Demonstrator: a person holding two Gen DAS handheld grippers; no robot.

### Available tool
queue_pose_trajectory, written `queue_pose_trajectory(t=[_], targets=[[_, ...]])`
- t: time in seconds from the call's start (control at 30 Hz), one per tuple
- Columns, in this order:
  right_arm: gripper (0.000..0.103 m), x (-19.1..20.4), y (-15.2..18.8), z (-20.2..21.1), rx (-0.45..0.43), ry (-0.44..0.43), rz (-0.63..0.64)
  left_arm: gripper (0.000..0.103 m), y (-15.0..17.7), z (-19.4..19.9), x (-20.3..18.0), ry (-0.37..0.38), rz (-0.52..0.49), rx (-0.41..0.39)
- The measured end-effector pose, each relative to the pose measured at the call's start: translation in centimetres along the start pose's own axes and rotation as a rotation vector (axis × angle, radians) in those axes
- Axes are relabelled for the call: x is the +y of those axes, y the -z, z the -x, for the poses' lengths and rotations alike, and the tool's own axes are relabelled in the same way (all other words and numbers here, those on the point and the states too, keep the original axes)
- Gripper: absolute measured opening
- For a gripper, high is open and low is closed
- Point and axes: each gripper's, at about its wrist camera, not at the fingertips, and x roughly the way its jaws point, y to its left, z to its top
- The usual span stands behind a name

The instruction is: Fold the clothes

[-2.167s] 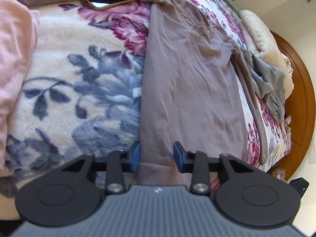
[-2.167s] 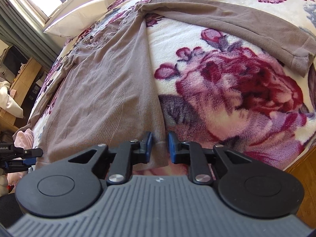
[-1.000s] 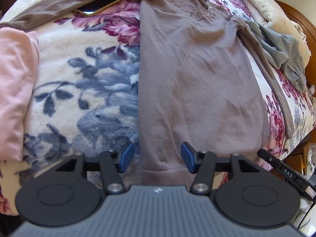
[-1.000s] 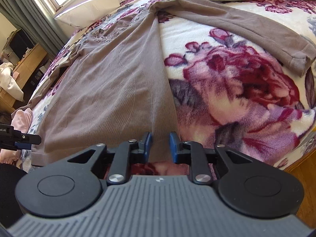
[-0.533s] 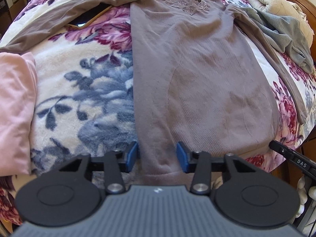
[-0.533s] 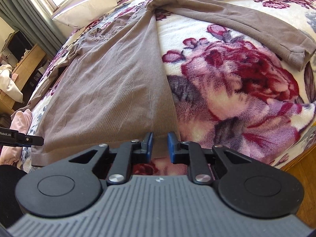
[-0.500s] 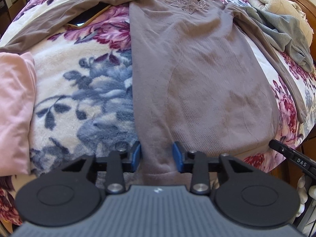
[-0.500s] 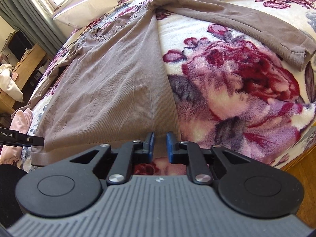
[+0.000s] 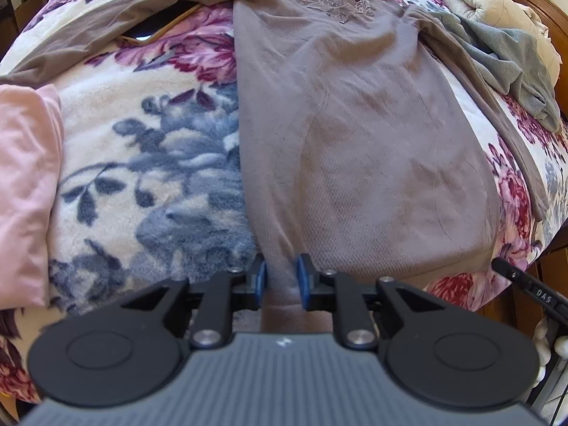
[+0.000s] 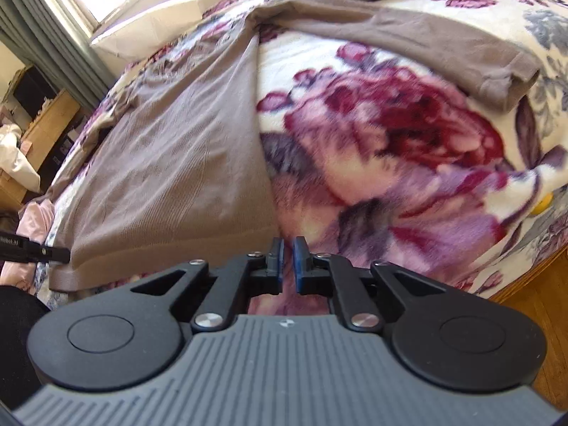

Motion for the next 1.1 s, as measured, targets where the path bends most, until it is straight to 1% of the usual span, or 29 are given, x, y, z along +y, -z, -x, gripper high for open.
queue_pose_trajectory(t=[0.03, 0.07, 0.17, 0.2, 0.3, 0.43, 0.5, 0.57, 0.6, 0.7, 0.77, 0.8, 0.83, 0.93, 1.1], targets=[[0.025, -0.9, -0.8, 0.5, -0.038, 0.018, -0.014, 0.022, 0.0, 0.0, 0.0, 0.000, 0.000, 0.002], [0.026, -1.9, -1.6, 0.9, -0.064, 0.027, -0.048, 0.022, 0.0, -0.1, 0.0, 0.000, -0.001, 0.005], [0.028, -6.3, -4.3, 2.0, -0.127, 0.027, -0.235, 0.026, 0.0, -0.1, -0.2, -0.017, -0.008, -0.001], [0.028, -7.6, -4.9, 2.2, -0.140, 0.017, -0.298, 0.027, 0.1, 0.0, -0.2, -0.019, -0.005, -0.005], [0.031, -10.0, -6.1, 2.5, -0.166, 0.014, -0.407, 0.027, 0.2, 0.1, -0.2, -0.026, 0.001, -0.016], [0.033, -12.9, -6.9, 1.8, -0.175, 0.046, -0.521, 0.030, 0.2, 0.1, -0.4, -0.049, -0.012, -0.021], [0.035, -13.7, -6.9, 0.9, -0.166, 0.082, -0.564, 0.031, 0.1, 0.0, -0.6, -0.057, -0.019, -0.019], [0.039, -14.2, -6.9, 0.4, -0.165, 0.112, -0.591, 0.031, 0.1, 0.0, -0.6, -0.062, -0.021, -0.019], [0.041, -14.3, -6.9, 0.3, -0.166, 0.110, -0.593, 0.031, 0.1, 0.0, -0.6, -0.062, -0.021, -0.020], [0.041, -14.2, -7.0, -0.3, -0.174, 0.130, -0.578, 0.031, 0.1, 0.0, -0.5, -0.062, -0.017, -0.021], [0.039, -14.2, -7.0, -0.3, -0.180, 0.146, -0.580, 0.032, 0.1, -0.1, -0.6, -0.064, -0.016, -0.020], [0.036, -14.2, -7.1, -0.4, -0.183, 0.154, -0.580, 0.032, 0.1, -0.2, -0.6, -0.066, -0.016, -0.019], [0.024, -14.1, -7.1, -0.2, -0.190, 0.169, -0.571, 0.032, 0.0, -0.2, -0.6, -0.067, -0.016, -0.019], [0.007, -14.0, -7.3, 0.5, -0.211, 0.200, -0.545, 0.033, 0.0, -0.3, -0.6, -0.066, -0.012, -0.017], [0.004, -14.6, -7.8, 2.3, -0.279, 0.255, -0.520, 0.034, 0.0, -0.4, -0.6, -0.066, -0.010, -0.015]])
